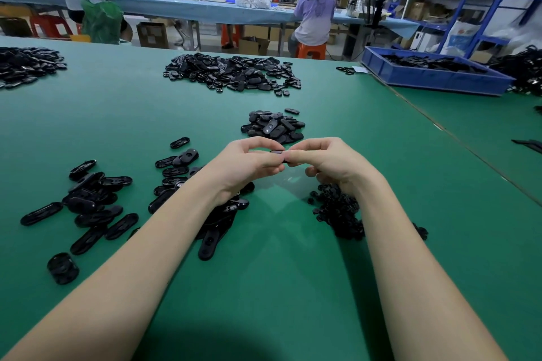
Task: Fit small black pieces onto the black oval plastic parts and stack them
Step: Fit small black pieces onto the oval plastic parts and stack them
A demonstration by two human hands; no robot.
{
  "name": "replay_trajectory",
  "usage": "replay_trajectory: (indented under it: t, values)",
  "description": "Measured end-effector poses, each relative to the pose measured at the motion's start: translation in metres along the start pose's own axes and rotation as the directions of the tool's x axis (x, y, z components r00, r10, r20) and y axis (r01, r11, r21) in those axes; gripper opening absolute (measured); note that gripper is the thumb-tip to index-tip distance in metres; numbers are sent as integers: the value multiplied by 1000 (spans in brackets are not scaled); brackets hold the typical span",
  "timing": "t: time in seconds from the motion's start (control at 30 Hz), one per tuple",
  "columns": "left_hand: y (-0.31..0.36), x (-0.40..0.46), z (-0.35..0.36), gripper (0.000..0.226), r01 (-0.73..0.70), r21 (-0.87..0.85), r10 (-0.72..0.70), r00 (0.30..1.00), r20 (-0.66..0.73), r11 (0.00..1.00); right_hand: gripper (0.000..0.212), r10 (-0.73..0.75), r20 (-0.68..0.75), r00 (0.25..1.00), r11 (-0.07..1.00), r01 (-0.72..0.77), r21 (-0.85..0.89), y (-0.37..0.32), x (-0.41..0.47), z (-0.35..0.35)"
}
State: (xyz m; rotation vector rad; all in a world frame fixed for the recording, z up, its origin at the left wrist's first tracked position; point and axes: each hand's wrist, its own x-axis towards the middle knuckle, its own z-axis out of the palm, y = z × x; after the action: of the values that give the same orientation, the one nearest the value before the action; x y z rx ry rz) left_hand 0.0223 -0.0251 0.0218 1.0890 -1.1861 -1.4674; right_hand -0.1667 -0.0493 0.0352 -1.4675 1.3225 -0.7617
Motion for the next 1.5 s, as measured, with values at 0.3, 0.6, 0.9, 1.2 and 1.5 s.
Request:
replay_trajectory:
  t: [0.3, 0.6, 0.9, 1.2, 1.5]
  values:
    - [-2, 0, -1, 17, -15, 20, 16, 999, -48, 1000, 10, 10, 2, 1000, 1000, -10, 9, -2, 0, 4]
    - [0, 2, -4, 26, 32, -39, -32, 999, -20, 999, 13, 1, -19, 1000, 1000, 0, 19, 3, 1, 2]
    - [0, 1, -3, 19, 18, -23, -19, 999, -29, 1000, 15, 20, -3, 1000, 999, -20, 41, 7, 0, 1]
    - [5, 1, -8, 20, -33, 185, 34, 999, -6, 982, 18, -73, -2, 997, 995, 72, -65, 2, -2, -2]
    - [12, -2, -9, 18, 40, -14, -39, 997, 60, 999, 19, -69, 29, 997, 997, 68, 23, 6, -2, -4]
